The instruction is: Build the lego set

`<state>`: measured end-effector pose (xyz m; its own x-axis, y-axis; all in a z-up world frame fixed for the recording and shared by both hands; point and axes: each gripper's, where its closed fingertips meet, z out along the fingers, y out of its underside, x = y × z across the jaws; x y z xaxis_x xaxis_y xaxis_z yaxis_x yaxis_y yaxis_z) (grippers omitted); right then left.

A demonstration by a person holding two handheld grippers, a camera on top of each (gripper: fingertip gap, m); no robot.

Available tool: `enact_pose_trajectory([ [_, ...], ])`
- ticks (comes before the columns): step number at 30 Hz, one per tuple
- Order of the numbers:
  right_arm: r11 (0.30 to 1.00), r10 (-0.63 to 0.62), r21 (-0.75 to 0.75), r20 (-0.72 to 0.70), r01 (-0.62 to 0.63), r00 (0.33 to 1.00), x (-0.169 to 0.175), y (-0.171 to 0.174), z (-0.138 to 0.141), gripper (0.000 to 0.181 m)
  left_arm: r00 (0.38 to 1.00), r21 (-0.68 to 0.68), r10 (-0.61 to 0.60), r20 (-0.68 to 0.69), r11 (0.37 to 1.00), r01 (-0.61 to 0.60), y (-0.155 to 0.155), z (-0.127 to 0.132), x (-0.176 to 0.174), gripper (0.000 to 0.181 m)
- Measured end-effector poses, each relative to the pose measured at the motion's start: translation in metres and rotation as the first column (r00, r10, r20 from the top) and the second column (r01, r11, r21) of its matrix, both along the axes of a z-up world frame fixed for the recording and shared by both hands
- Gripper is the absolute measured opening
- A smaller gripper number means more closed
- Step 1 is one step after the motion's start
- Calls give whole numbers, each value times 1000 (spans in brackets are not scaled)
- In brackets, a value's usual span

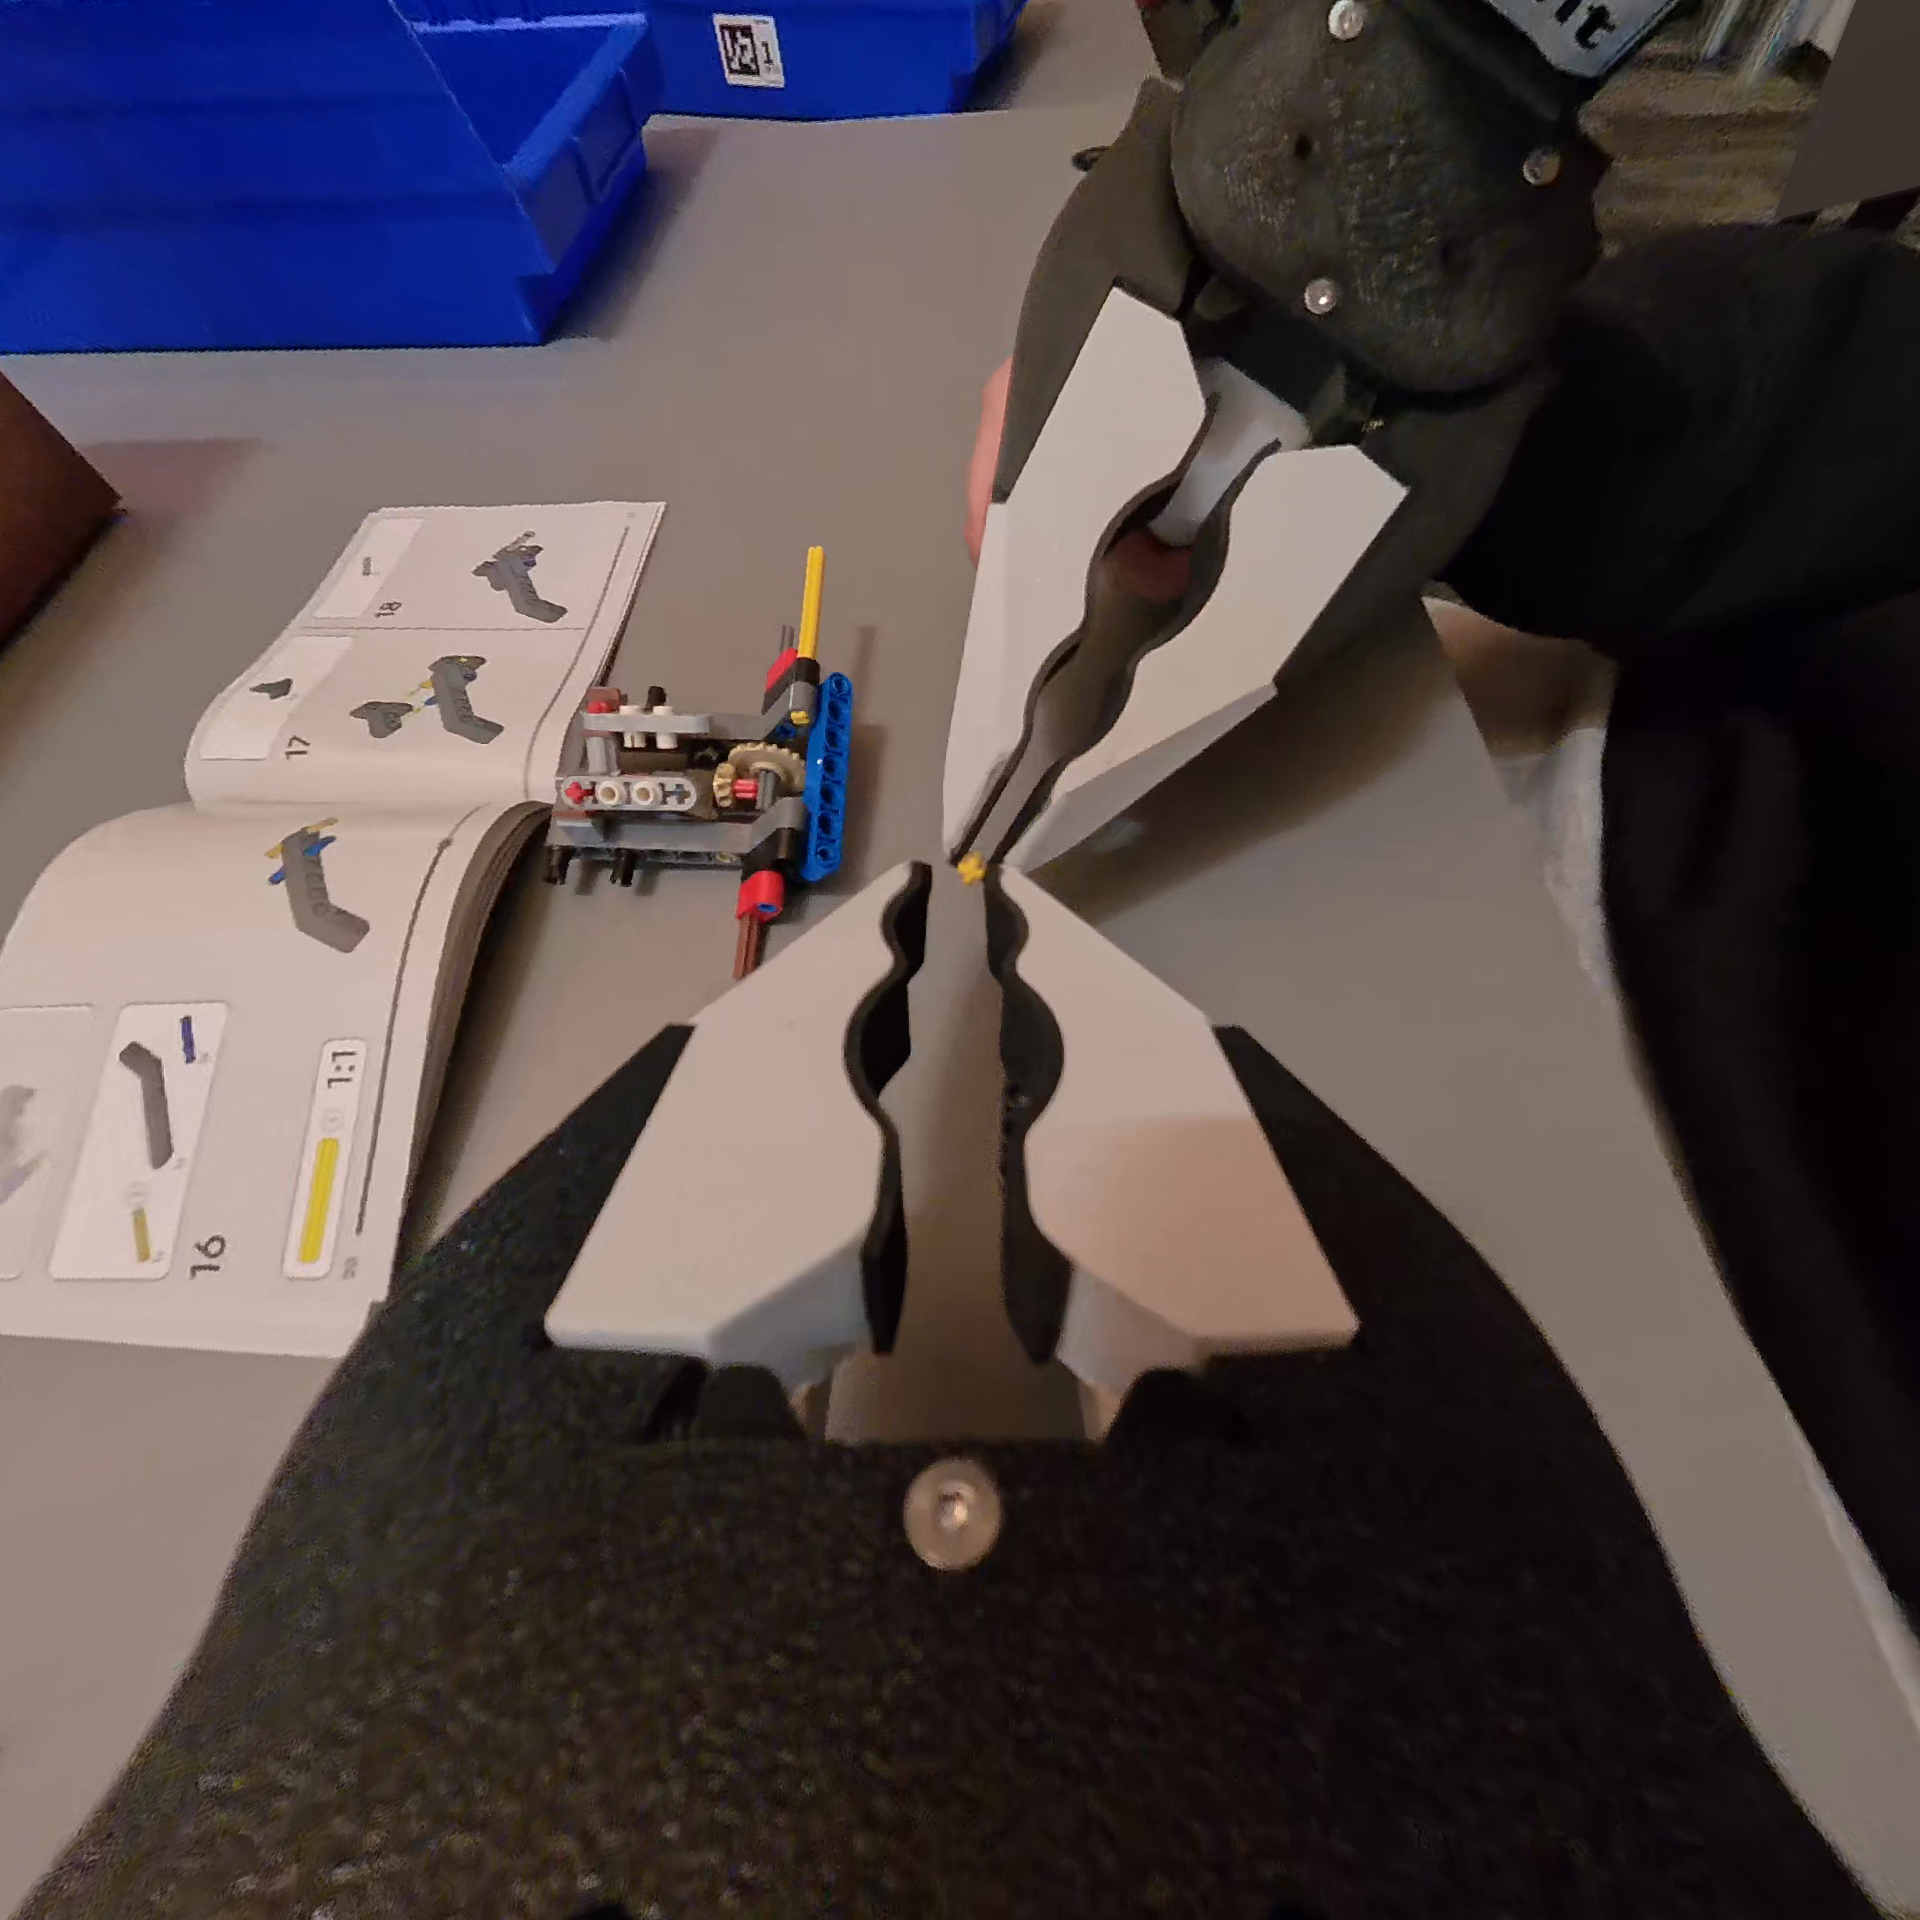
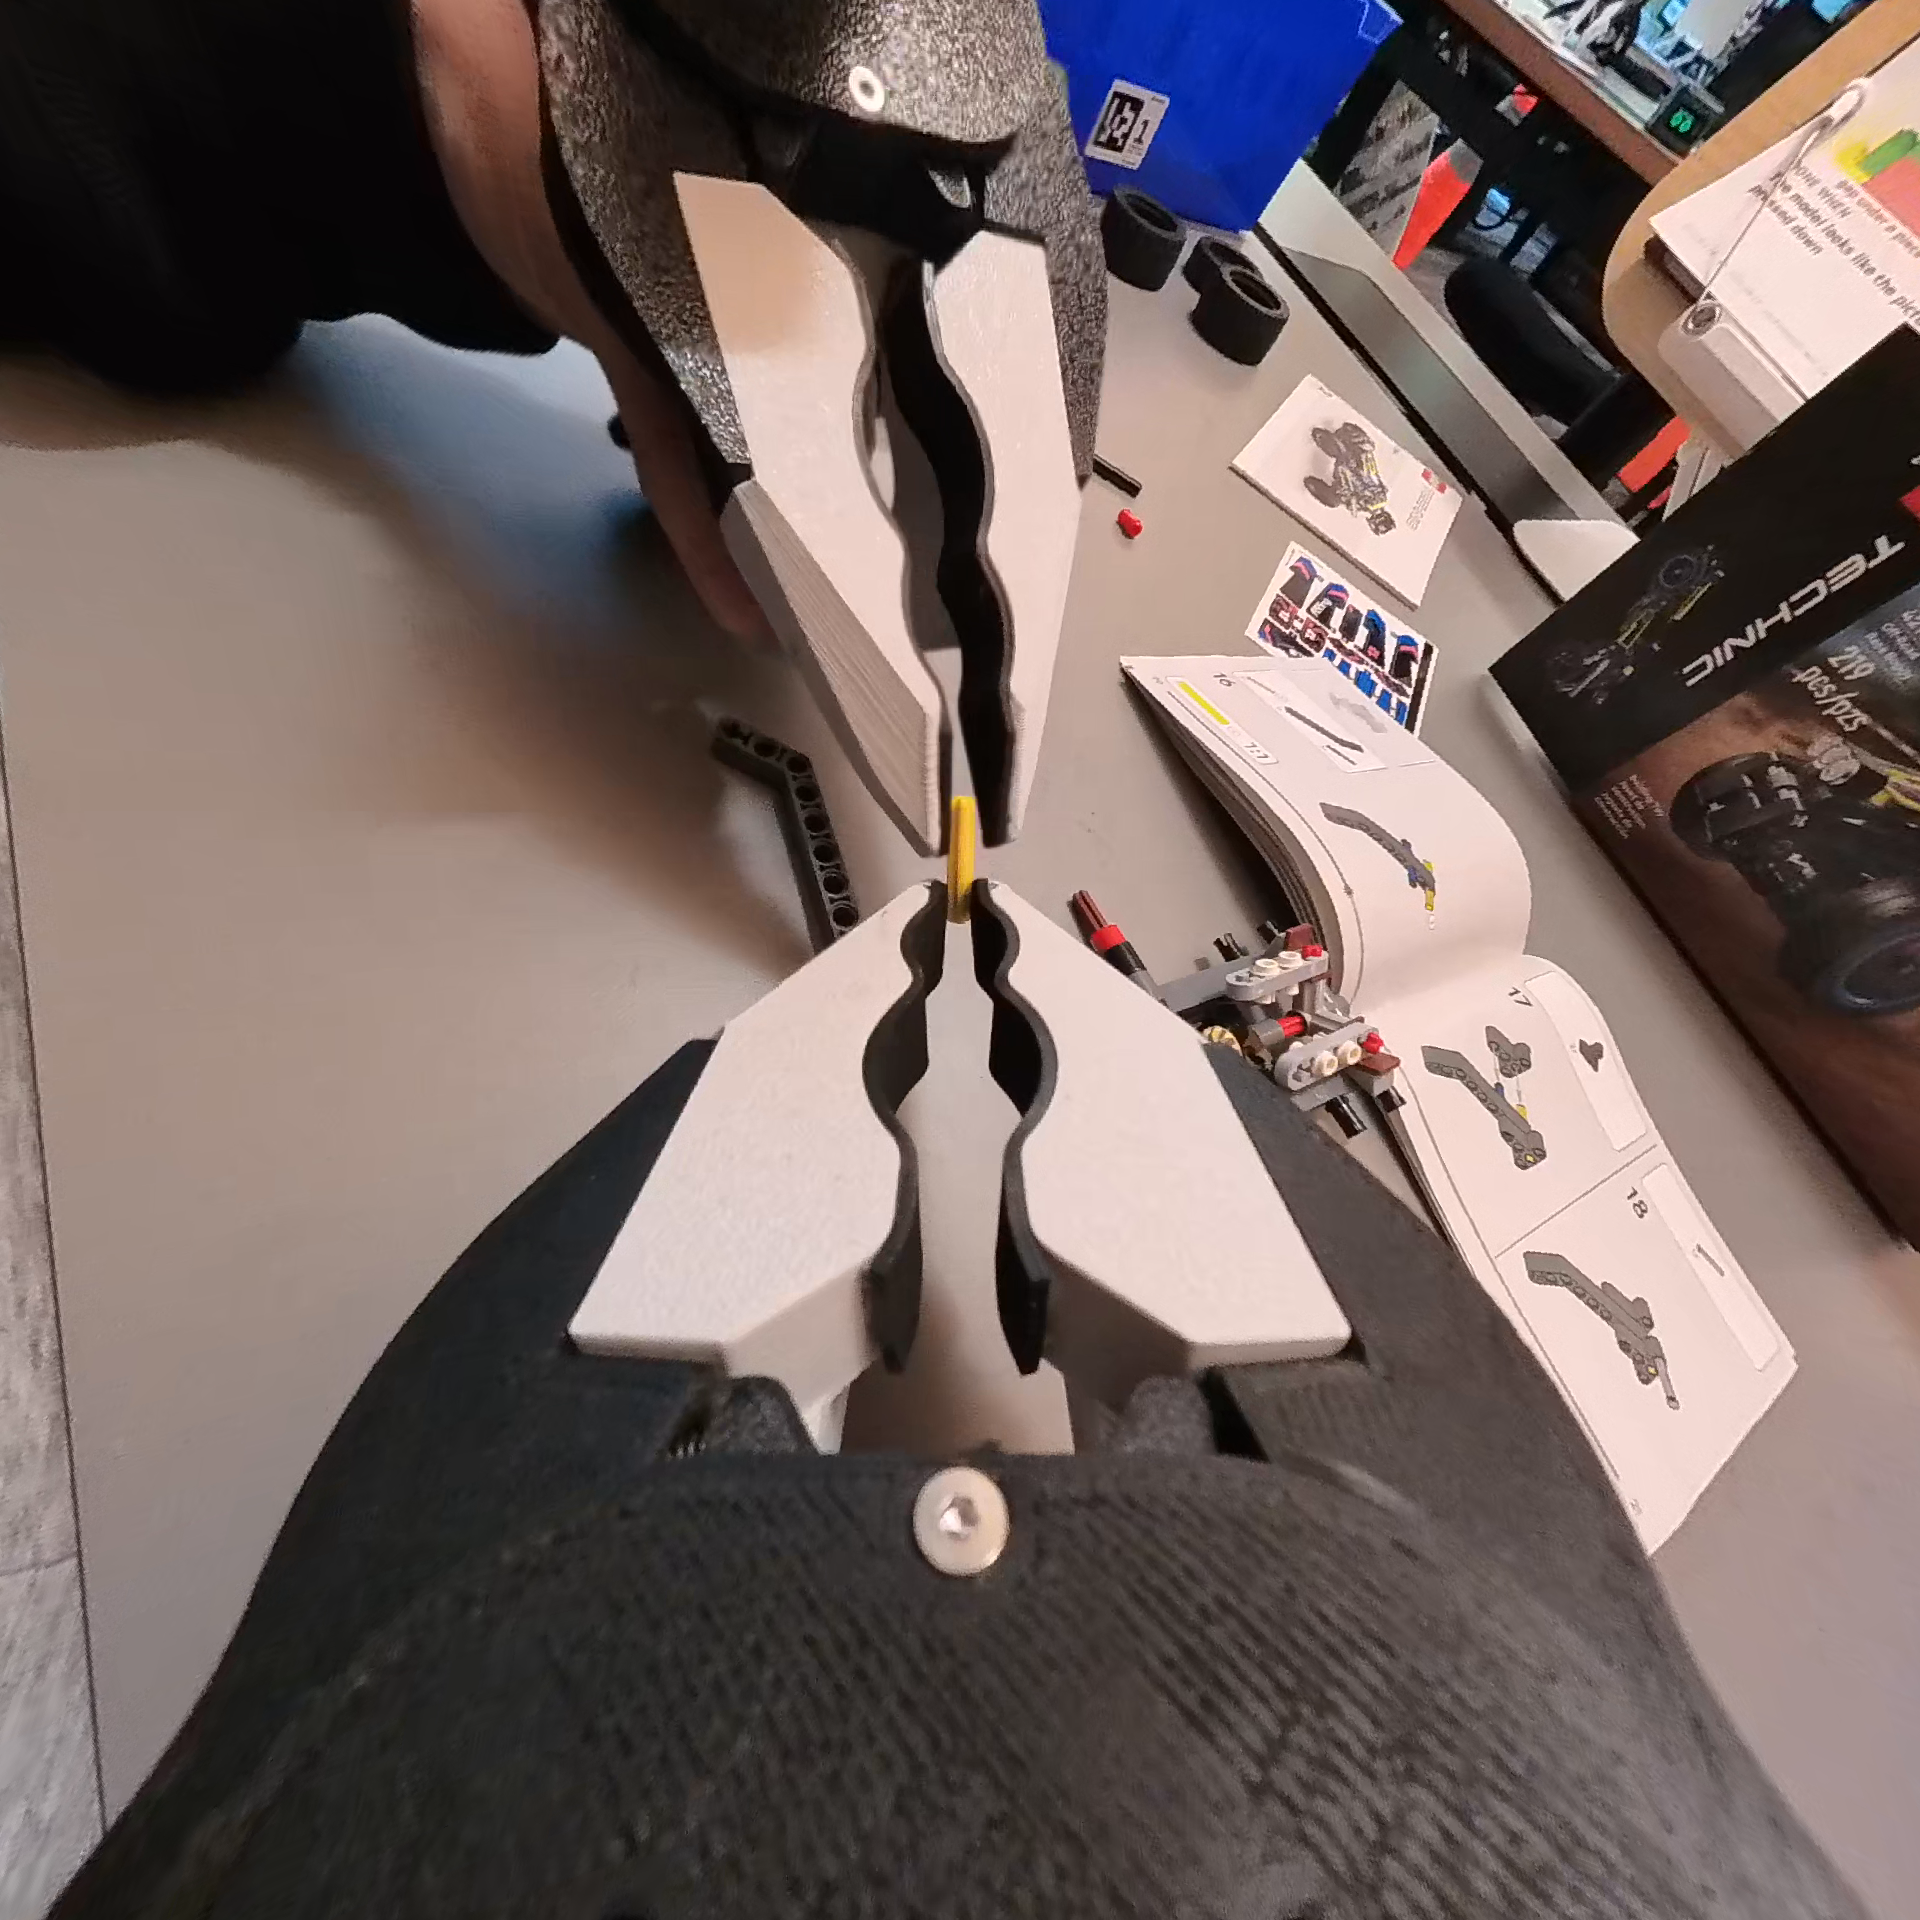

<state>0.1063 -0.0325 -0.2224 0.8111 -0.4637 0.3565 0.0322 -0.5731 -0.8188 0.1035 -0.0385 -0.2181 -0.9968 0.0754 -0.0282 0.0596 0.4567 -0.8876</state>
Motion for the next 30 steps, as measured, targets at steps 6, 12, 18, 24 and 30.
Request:
enact_pose_trajectory([
  [6,1000,6,-10,0,-6,1000,-1,1,-1,3,999,-24,-13,-45,1000,11,-2,4,-4,2],
  [12,999,17,41,-14,-16,1000,-1,2,5,3,999,-35,-20,-33,999,18,-1,6,-4,3],
  [18,1000,16,12,-61,-16,998,-1,2,-3,3,999,2,-23,24,1000,22,-5,0,-5,2],
  [24,1000,30,-4,-82,-30,996,-7,3,-6,3,999,30,-34,-42,999,35,-4,-4,-11,2],
  [30,999,7,-45,-90,-11,996,-4,0,-13,3,993,63,-44,109,997,37,-7,-9,-8,2],
])
